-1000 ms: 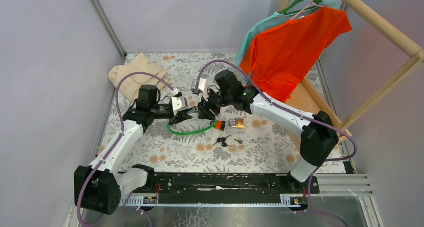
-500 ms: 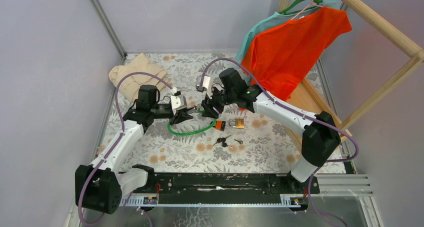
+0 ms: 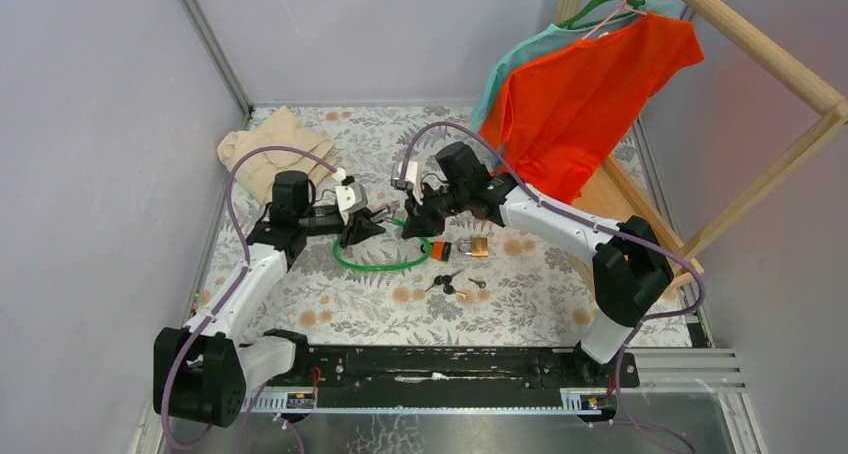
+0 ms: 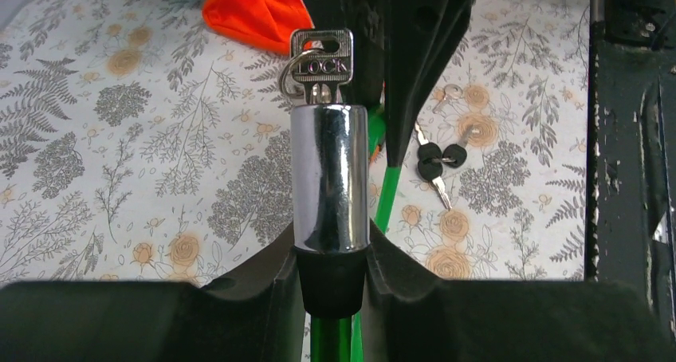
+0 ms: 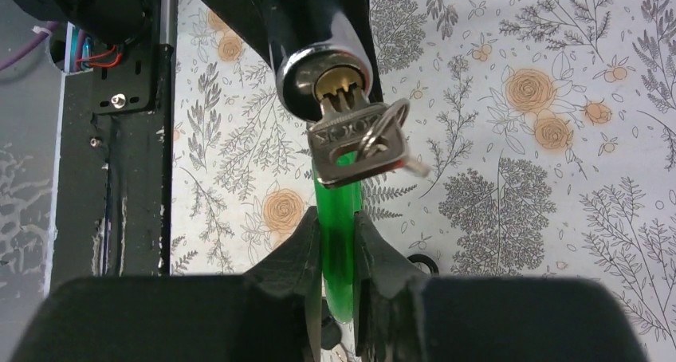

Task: Lock with the key
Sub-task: Lock the lock.

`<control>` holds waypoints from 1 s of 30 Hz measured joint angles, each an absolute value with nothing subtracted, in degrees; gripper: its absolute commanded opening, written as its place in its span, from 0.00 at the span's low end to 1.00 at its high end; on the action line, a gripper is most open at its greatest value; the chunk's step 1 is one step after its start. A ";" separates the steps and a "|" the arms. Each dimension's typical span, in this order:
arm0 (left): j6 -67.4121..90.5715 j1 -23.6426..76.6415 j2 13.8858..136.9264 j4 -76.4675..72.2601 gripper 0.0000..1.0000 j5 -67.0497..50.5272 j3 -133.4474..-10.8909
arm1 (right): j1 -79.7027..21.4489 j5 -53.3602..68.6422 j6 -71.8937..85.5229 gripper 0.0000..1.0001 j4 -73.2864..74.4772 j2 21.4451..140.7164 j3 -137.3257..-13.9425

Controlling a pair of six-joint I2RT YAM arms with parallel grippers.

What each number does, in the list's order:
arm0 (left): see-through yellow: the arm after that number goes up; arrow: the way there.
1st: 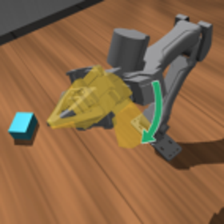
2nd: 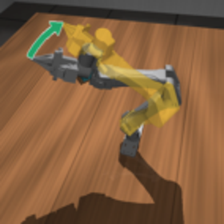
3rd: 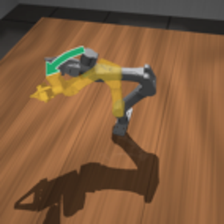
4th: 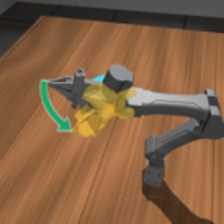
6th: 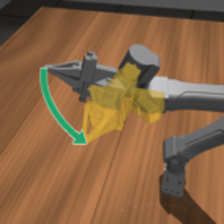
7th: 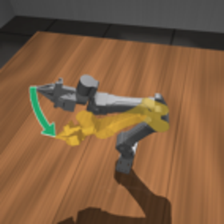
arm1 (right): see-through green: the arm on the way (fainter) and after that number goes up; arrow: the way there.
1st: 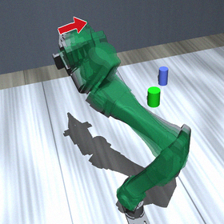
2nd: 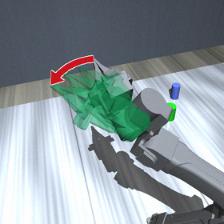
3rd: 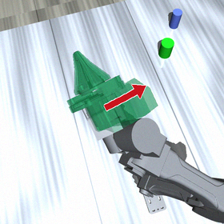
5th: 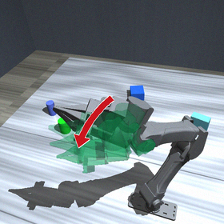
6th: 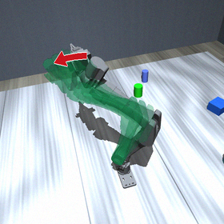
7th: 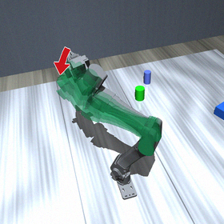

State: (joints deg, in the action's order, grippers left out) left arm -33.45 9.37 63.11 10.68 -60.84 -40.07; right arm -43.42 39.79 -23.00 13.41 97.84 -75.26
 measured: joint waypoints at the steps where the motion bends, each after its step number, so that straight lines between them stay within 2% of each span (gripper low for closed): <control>1: -31.79 9.21 63.18 8.91 0.00 -60.84 -39.70 | -43.46 40.25 -22.55 0.09 12.71 97.84 -74.98; 8: -19.75 9.15 65.93 -4.64 0.00 -61.56 -37.98 | -42.81 40.71 -19.44 0.03 8.21 97.84 -74.06; 18: -3.92 8.97 69.06 -24.95 0.00 -63.86 -33.58 | -42.65 39.64 -19.66 0.04 8.93 99.11 -77.49; 30: -4.56 8.97 68.62 -26.02 0.00 -63.70 -33.19 | -42.76 39.55 -20.49 0.09 14.37 100.86 -81.91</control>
